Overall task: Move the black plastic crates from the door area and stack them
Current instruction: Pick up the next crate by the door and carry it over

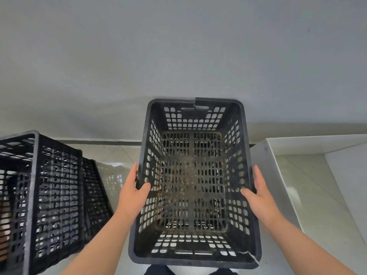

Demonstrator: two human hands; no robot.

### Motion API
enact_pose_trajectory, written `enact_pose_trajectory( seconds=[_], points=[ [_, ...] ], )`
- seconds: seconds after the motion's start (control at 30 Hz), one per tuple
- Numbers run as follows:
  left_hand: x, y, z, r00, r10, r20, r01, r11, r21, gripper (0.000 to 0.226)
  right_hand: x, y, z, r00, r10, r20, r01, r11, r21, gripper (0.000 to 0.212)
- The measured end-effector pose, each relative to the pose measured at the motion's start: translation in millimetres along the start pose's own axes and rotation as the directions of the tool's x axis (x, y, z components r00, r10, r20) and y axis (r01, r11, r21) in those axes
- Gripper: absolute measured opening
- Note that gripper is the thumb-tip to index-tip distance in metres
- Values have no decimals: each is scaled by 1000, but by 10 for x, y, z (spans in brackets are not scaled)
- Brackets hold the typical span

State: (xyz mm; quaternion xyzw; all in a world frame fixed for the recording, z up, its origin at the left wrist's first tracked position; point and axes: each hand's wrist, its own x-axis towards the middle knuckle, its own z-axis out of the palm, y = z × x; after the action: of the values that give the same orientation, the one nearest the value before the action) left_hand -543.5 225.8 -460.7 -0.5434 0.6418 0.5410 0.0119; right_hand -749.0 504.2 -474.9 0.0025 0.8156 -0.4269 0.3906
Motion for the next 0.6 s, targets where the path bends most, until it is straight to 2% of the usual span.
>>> enact_pose_trajectory(
  seconds=[0.2, 0.4, 0.6],
  points=[
    [-354, 414, -112, 998, 62, -25, -63, 997, -45, 72, -317, -325, -62, 1000, -16, -14, 17, 998, 67, 85],
    [-796, 813, -367, 994, 105, -5, -105, 991, -83, 61, -798, -887, -97, 993, -119, -20, 120, 988, 96, 69],
    [-1258, 1220, -762, 982, 182, 46, -165, 954, -252, 54, -1347, -1475, -147, 977, -208, -46, 212, 971, 108, 61]
  ],
)
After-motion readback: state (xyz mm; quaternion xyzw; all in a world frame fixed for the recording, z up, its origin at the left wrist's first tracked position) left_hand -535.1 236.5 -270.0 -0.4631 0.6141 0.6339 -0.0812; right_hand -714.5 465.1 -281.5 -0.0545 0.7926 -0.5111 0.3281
